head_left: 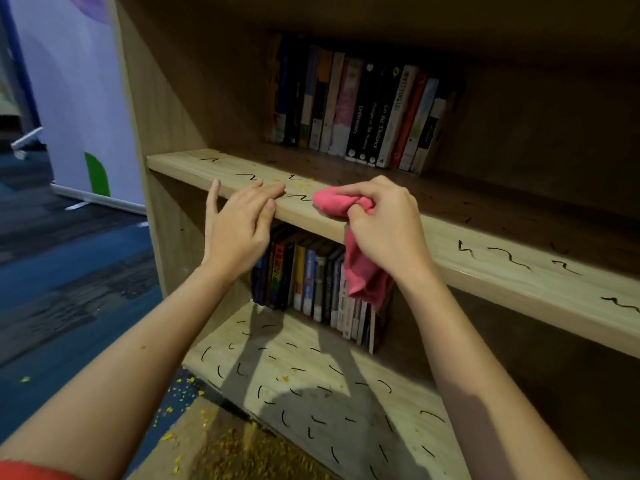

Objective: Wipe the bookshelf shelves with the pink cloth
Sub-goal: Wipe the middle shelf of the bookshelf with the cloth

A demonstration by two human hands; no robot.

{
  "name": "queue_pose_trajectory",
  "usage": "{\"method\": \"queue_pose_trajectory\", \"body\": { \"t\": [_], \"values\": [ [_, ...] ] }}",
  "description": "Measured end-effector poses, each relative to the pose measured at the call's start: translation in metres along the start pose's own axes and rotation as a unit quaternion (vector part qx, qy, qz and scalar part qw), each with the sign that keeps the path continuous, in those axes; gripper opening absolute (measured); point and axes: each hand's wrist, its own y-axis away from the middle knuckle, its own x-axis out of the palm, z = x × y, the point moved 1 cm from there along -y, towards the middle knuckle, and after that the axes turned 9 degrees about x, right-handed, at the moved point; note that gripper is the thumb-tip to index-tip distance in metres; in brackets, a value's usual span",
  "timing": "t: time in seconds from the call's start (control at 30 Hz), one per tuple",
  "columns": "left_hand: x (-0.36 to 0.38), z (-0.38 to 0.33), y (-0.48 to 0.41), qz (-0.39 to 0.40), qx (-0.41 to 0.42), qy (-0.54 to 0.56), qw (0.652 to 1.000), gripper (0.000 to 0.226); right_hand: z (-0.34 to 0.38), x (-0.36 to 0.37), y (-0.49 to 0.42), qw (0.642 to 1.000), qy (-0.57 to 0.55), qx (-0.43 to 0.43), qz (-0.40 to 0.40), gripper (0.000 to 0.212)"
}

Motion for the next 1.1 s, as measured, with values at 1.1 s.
{"method": "queue_pose_trajectory", "body": {
  "t": [1.1],
  "values": [
    [-0.007,0.093,-0.079,0.265,0.130,0.010,0.955,0.052,0.083,0.073,0.001,0.977,0.087,0.081,-0.177,0.026]
  ]
}}
